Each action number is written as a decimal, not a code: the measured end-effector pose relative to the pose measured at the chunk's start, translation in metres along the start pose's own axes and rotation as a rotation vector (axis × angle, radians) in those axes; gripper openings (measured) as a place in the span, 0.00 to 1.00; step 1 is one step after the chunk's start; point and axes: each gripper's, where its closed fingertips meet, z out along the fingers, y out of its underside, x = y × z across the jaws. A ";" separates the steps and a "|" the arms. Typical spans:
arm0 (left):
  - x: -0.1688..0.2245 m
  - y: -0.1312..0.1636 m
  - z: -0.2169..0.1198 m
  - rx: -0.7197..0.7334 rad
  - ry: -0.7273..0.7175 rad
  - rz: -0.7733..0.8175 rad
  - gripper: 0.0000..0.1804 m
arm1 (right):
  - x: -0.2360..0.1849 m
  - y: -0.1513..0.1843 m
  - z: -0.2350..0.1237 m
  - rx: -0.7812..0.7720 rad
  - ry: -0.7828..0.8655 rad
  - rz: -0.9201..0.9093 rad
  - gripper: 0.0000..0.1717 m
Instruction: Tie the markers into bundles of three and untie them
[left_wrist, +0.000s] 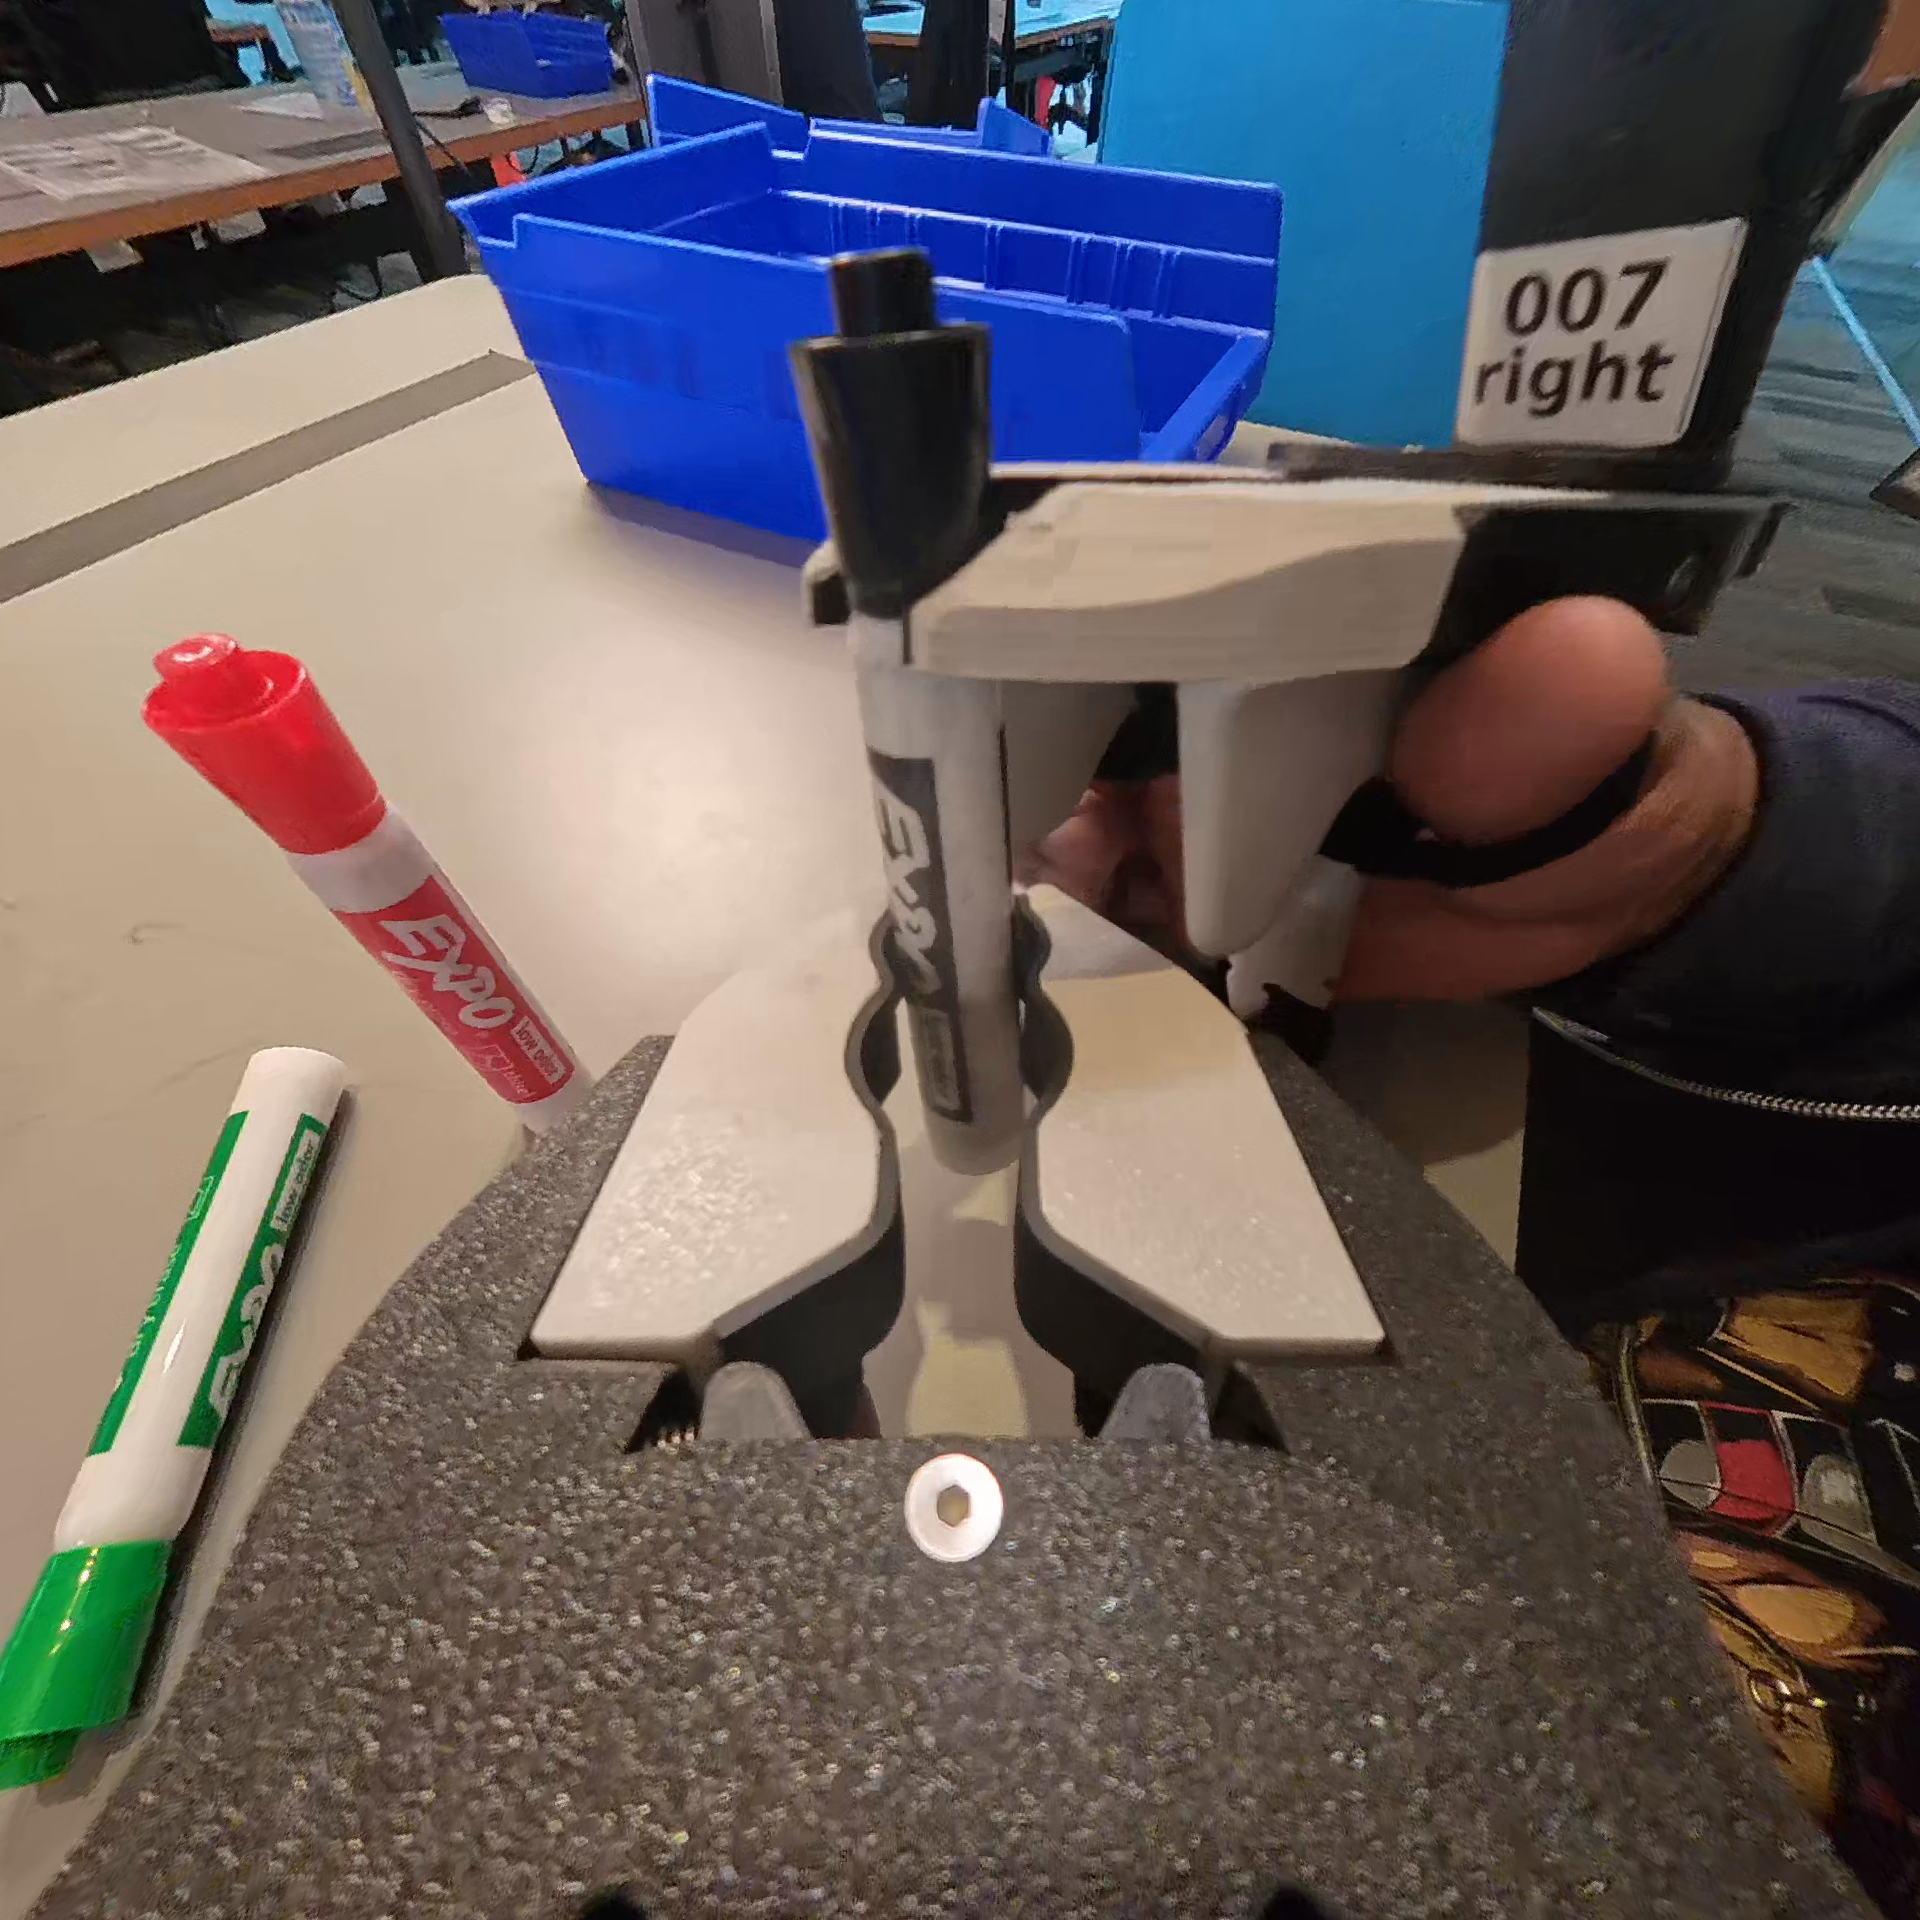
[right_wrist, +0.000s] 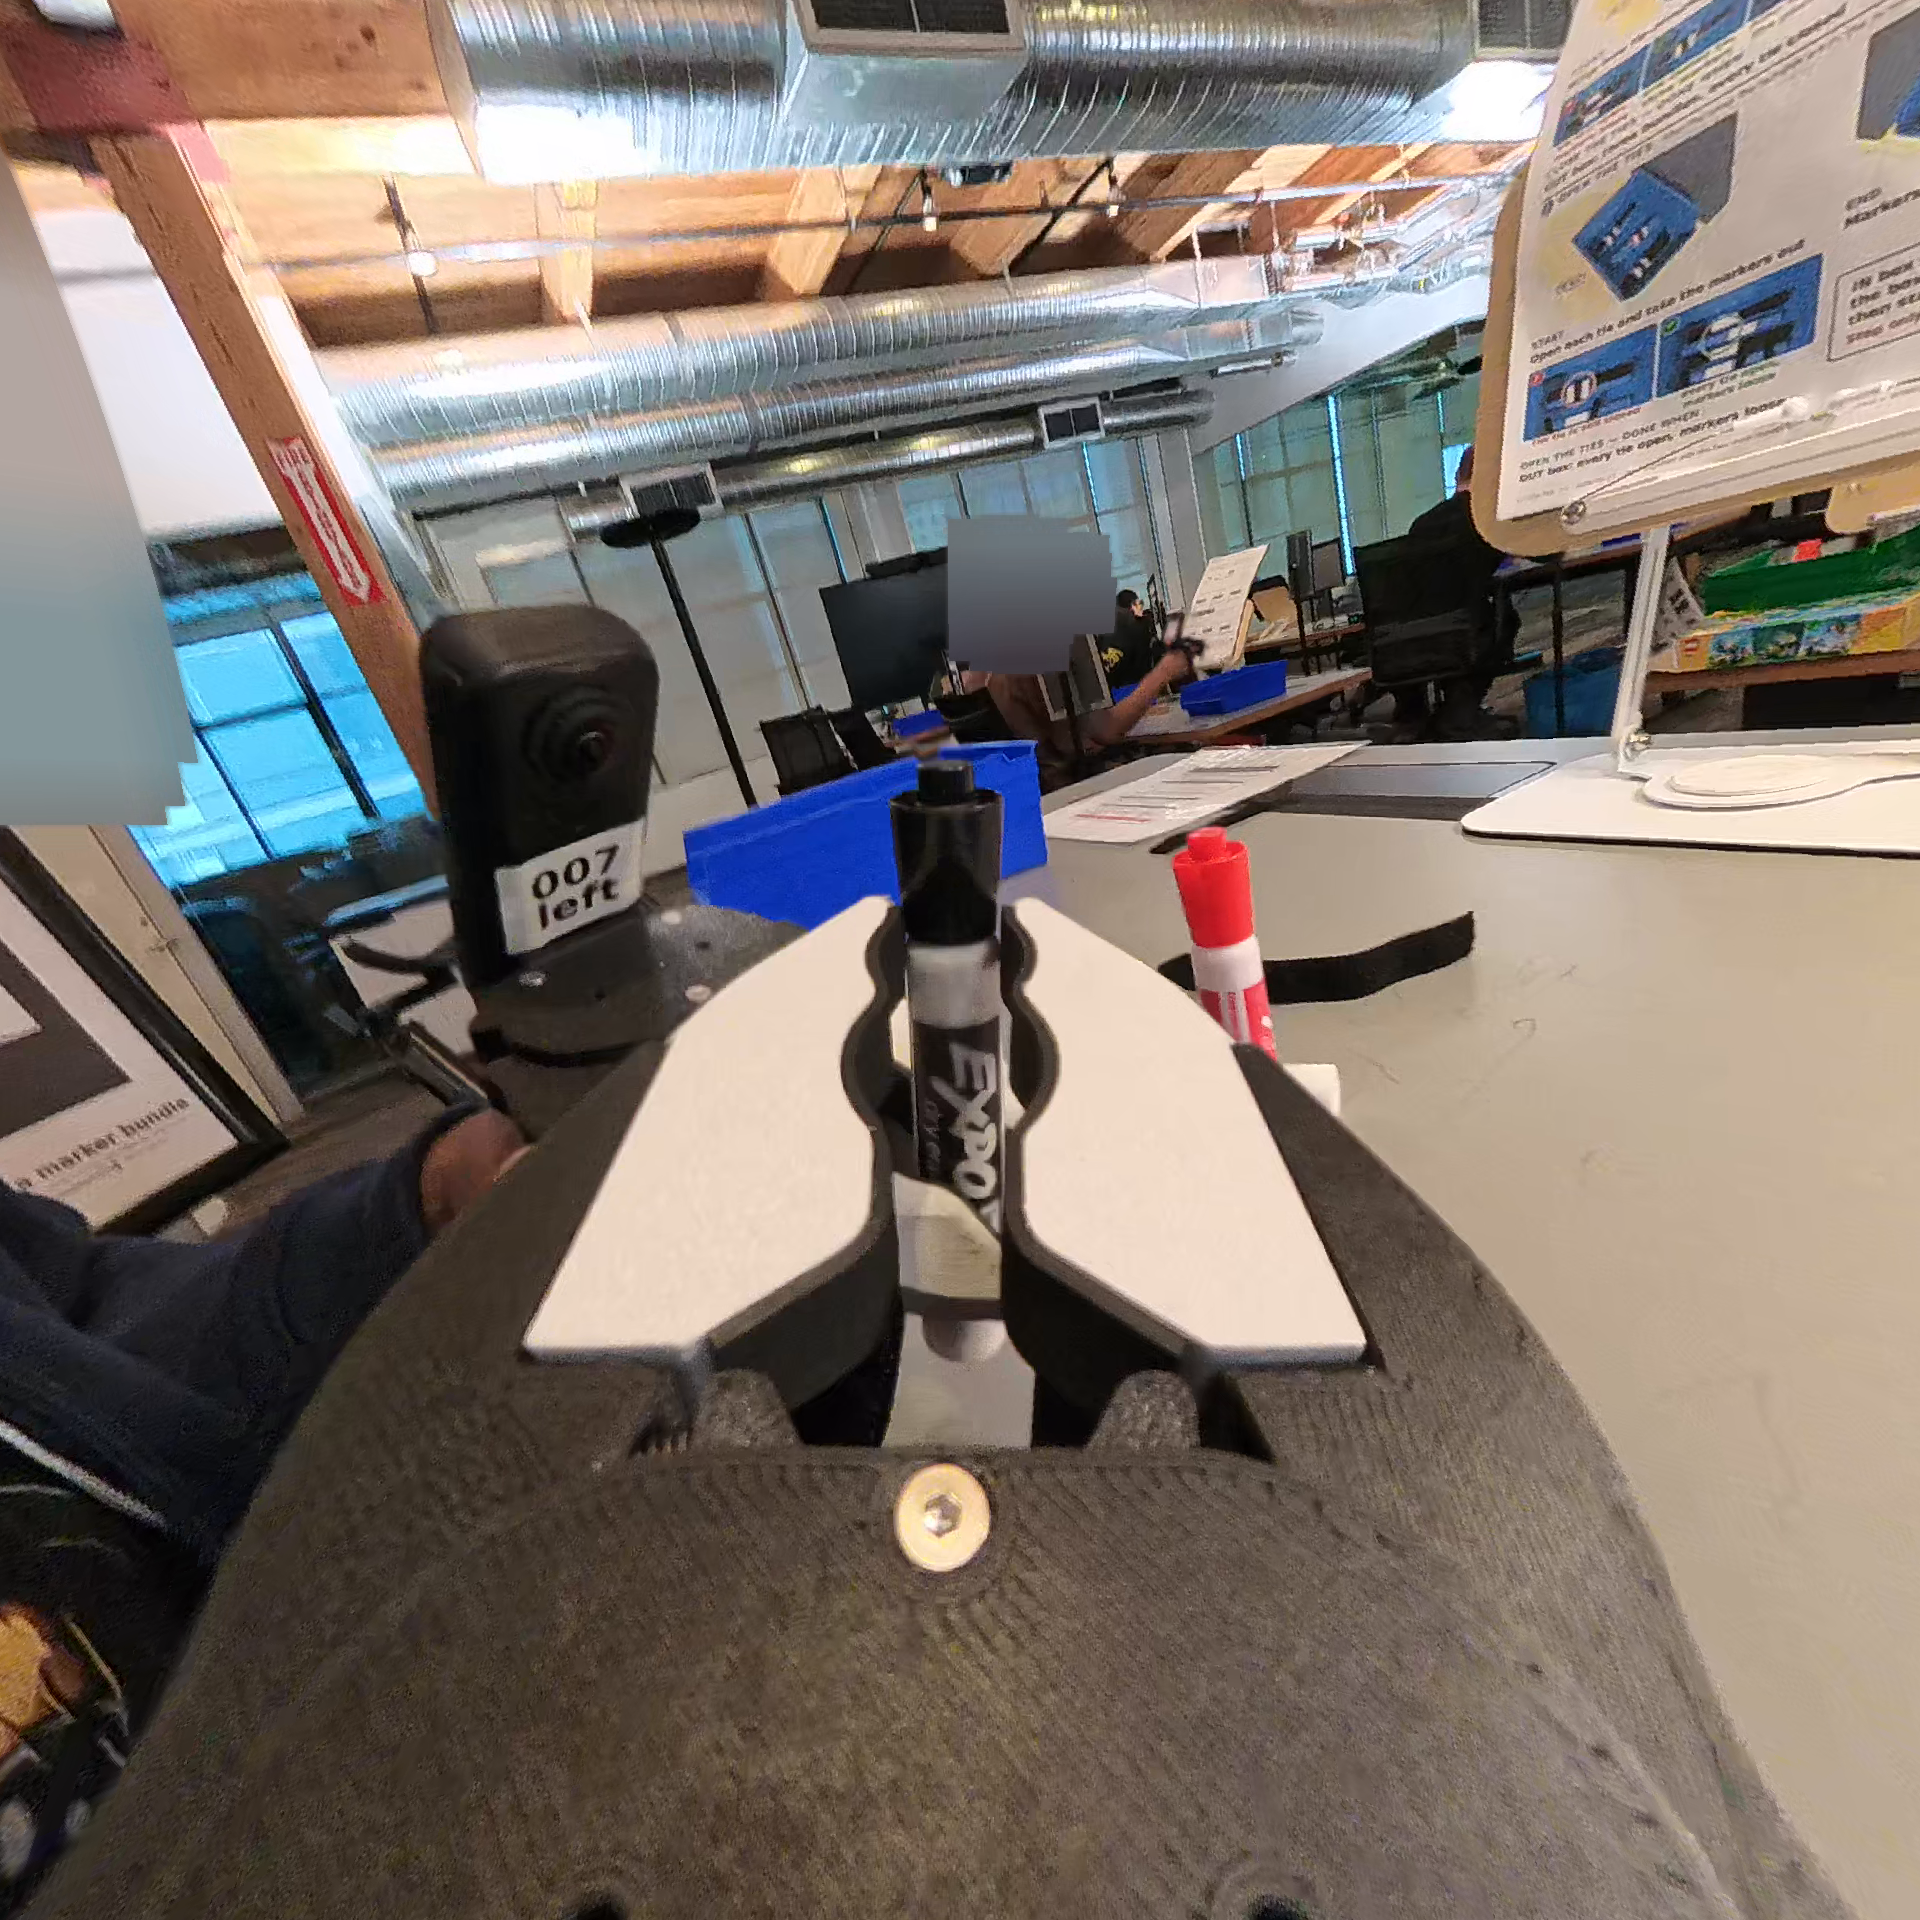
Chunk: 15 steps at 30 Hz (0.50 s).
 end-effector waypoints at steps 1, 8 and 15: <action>-0.001 0.001 0.000 -0.005 0.000 0.003 0.10 | 0.001 0.001 -0.001 -0.029 0.001 -0.029 0.10; -0.010 0.011 0.005 -0.086 -0.056 0.115 0.13 | 0.008 -0.003 -0.003 -0.172 -0.029 -0.124 0.12; -0.032 0.010 0.001 -0.074 -0.147 0.124 0.15 | 0.020 -0.001 0.009 -0.245 -0.039 -0.138 0.12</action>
